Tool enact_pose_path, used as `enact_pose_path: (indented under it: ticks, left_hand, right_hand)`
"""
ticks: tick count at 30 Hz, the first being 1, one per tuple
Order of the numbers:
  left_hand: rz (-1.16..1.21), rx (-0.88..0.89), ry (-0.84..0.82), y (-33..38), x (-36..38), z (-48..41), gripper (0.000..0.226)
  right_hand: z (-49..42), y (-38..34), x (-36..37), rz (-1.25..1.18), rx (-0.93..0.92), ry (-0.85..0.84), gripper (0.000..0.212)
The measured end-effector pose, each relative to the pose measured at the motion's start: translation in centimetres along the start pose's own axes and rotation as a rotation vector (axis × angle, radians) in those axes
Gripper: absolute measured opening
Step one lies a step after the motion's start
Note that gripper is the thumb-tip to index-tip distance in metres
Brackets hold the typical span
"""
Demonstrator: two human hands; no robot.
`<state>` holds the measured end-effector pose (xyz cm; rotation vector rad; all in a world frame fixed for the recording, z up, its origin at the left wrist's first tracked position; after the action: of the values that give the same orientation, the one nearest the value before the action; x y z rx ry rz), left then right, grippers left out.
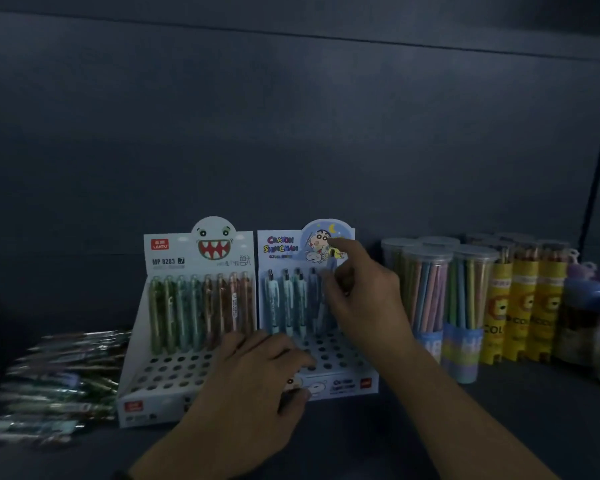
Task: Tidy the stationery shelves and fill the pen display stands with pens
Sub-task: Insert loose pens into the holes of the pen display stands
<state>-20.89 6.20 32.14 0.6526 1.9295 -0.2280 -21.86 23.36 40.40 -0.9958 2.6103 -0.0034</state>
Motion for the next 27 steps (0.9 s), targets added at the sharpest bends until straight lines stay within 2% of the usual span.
enact_pose_path:
  ticks: [5,17,22,27]
  left_hand:
    - [-0.016,0.014,0.0,-0.1,0.1,-0.1,0.057]
    - [0.012,0.034,-0.007,-0.1,-0.5,0.3,0.043]
    - [0.016,0.053,-0.014,-0.2,-0.2,0.3,0.046]
    - [0.054,0.067,-0.015,-0.3,-0.3,0.3,0.045]
  right_hand:
    - [0.3,0.2,0.4,0.015,0.019,-0.049,0.039]
    - [0.5,0.4,1.0,0.017,0.013,-0.09,0.041]
    - [0.7,0.5,1.1,0.019,0.043,-0.123,0.046]
    - [0.9,0.6,1.6,0.041,0.082,-0.194,0.035]
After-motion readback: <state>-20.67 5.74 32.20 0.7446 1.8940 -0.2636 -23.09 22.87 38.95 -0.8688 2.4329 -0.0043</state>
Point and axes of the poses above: each hand's wrist, its own z-axis away from the middle knuckle, its own x-axis out of the palm, y = z × x, the point moved 7 cm from there along -z, towards the middle knuckle, and after that the axes turned 11 degrees about -x, right-handed, at the moved point
